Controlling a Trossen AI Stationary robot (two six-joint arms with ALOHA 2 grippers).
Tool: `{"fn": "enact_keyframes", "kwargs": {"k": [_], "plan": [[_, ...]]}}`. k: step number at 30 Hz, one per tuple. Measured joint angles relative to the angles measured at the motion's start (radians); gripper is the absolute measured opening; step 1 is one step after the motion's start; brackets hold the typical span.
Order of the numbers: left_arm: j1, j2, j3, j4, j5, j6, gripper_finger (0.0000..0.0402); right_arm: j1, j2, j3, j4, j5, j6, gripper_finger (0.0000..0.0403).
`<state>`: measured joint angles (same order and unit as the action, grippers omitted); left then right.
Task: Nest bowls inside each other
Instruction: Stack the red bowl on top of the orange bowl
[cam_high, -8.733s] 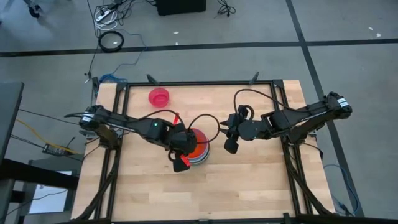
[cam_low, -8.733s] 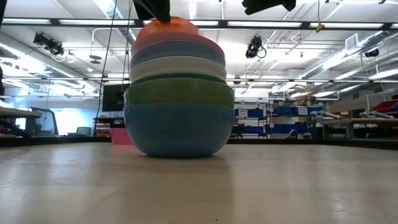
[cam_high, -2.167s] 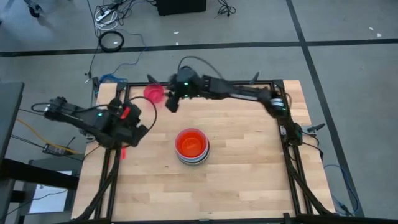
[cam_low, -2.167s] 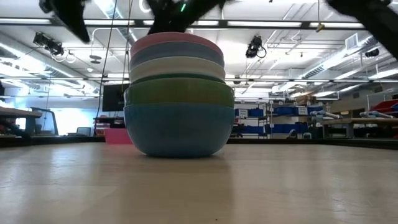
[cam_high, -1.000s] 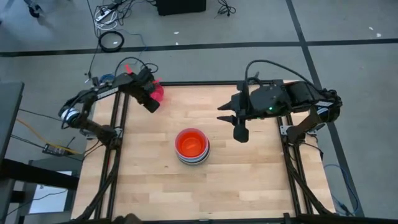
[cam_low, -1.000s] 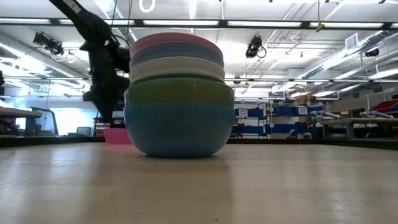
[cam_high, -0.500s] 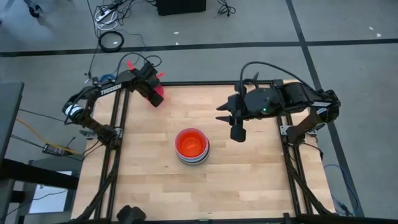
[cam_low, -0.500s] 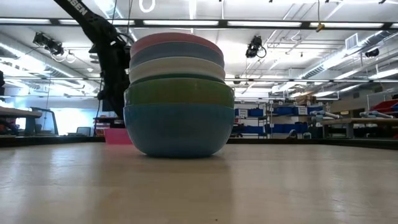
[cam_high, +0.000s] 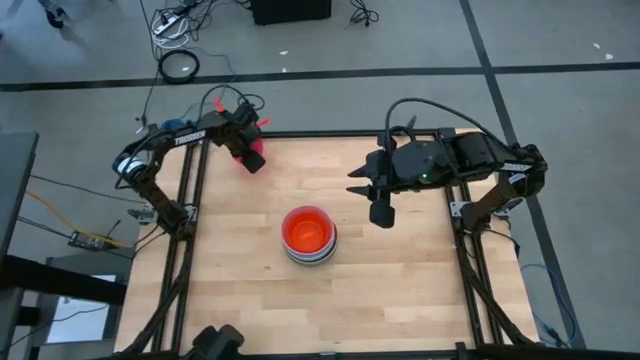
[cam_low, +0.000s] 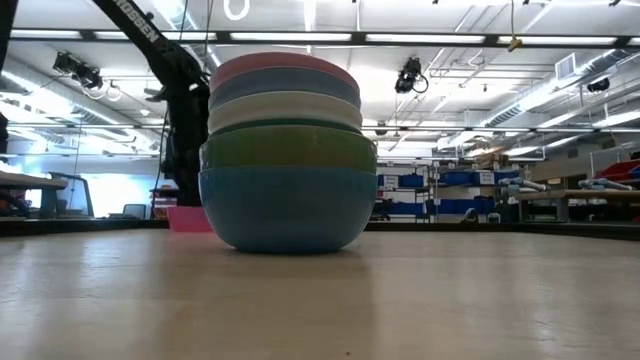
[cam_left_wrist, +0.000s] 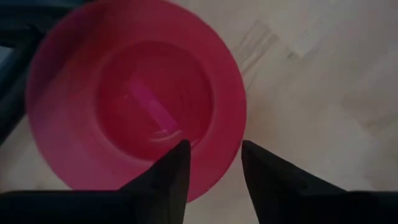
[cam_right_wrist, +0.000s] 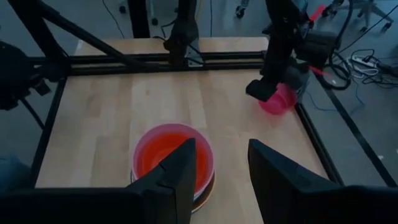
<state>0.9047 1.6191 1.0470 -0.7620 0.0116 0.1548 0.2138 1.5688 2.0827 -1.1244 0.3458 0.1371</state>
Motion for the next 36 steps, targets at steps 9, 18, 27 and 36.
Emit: {"fn": "enact_keyframes", "kwargs": {"k": [9,18,27,36], "plan": [[0.000,0.075,0.000,0.022,-0.052,0.022,0.0153,0.000,0.000,0.000,0.000,0.000,0.000,0.0132],[-0.032,0.131,-0.003,0.008,-0.005,0.048,0.0029,0.000,0.000,0.000,0.000,0.000,0.000,0.0132],[-0.171,-0.112,0.037,-0.042,-0.014,-0.004,0.0005,0.000,0.000,0.000,-0.004,0.000,-0.008,0.0132],[-0.587,-0.479,0.162,0.002,0.145,-0.237,0.0003,0.000,0.000,0.000,-0.056,0.000,0.030,0.0132]]}}
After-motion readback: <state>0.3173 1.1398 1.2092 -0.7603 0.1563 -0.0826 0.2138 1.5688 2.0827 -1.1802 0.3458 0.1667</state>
